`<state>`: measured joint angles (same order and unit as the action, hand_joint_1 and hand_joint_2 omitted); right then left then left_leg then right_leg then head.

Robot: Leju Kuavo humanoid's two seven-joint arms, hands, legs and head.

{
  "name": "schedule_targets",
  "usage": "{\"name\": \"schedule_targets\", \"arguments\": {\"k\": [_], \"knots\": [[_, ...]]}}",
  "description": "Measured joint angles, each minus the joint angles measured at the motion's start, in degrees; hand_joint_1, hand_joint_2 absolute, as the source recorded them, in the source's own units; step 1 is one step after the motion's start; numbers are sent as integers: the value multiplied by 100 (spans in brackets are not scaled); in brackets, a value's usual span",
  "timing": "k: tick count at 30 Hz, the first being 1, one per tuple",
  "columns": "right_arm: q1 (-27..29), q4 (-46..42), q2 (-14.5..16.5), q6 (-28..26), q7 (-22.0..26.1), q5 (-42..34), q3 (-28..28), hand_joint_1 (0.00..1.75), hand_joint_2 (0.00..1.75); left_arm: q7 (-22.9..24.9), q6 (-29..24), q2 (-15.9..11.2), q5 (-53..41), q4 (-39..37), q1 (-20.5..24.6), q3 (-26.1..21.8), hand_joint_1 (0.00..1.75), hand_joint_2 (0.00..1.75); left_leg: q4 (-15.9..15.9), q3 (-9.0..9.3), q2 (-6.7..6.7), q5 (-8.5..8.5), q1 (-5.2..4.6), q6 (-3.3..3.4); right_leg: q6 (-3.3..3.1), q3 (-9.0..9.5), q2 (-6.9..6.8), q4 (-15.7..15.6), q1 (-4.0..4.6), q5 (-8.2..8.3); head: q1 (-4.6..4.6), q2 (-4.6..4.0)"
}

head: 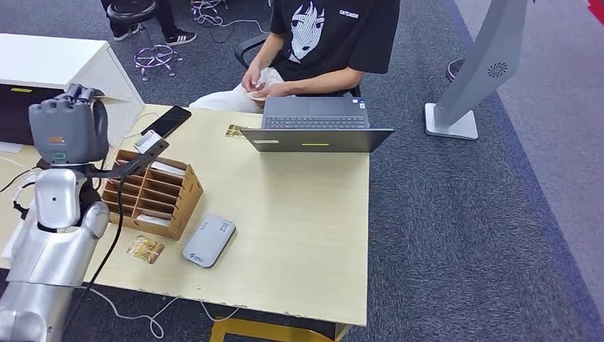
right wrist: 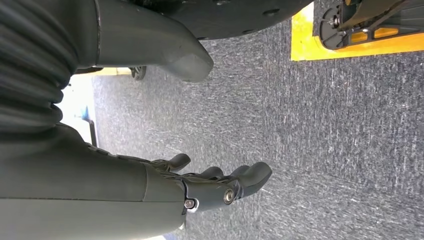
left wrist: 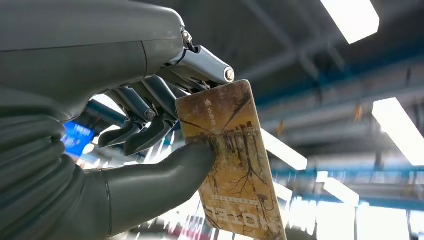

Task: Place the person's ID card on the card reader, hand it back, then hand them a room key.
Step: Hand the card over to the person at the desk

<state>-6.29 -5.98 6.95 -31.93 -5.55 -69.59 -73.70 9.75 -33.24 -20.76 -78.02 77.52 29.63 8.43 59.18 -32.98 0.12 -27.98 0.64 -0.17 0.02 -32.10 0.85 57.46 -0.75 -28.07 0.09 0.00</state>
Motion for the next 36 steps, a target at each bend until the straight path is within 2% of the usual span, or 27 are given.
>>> {"name": "schedule_targets", "arguments": {"k": [4, 7, 13, 18, 22, 28, 36], "knots": [[7, 2, 0, 7, 35, -68, 0, 0, 175, -183, -166, -29, -273, 1093, -303, -142, 175, 175, 0, 0, -1, -2, -2, 1, 0, 0, -1, -3, 0, 0, 2, 0], [10, 5, 2, 10, 37, -78, 0, 0, 175, -218, -228, -28, -369, 1531, -457, -146, 175, 175, 0, 0, -2, -1, -1, 2, 0, 1, -2, -3, -1, 1, 1, 0], [12, 11, 2, 22, 37, -89, 0, 0, 175, -254, -337, -19, -442, 1901, -565, -146, 175, 175, 1, 3, -3, 1, 0, 0, 0, 2, -3, -2, -1, 2, 0, 0], [10, 15, 2, 66, 38, -91, -11, 0, 175, -237, -208, -38, -463, 1900, -515, -143, 175, 175, 0, 3, -3, 1, 1, 0, 0, 1, -3, -2, -1, 1, 0, 0], [2, 15, 2, 92, 29, -85, -56, 0, 175, -89, -30, -70, -716, 1484, -348, -143, 175, 175, 0, 3, -2, 2, 0, 0, -1, 1, -3, -2, -1, 2, 1, -1], [-12, 15, 1, 94, -5, -68, -162, 0, 175, 250, -52, -91, -843, 216, 24, -143, 175, 175, 0, 4, -2, 7, 1, -3, -2, 1, -3, -1, -1, 4, -1, -1], [-40, 15, -9, 85, -62, 3, -342, 0, 175, 655, -217, -185, -848, -2019, 1089, -88, 175, 175, 1, 4, 2, 12, 1, -5, -4, 0, 1, 1, 0, 8, -1, 0]]}}
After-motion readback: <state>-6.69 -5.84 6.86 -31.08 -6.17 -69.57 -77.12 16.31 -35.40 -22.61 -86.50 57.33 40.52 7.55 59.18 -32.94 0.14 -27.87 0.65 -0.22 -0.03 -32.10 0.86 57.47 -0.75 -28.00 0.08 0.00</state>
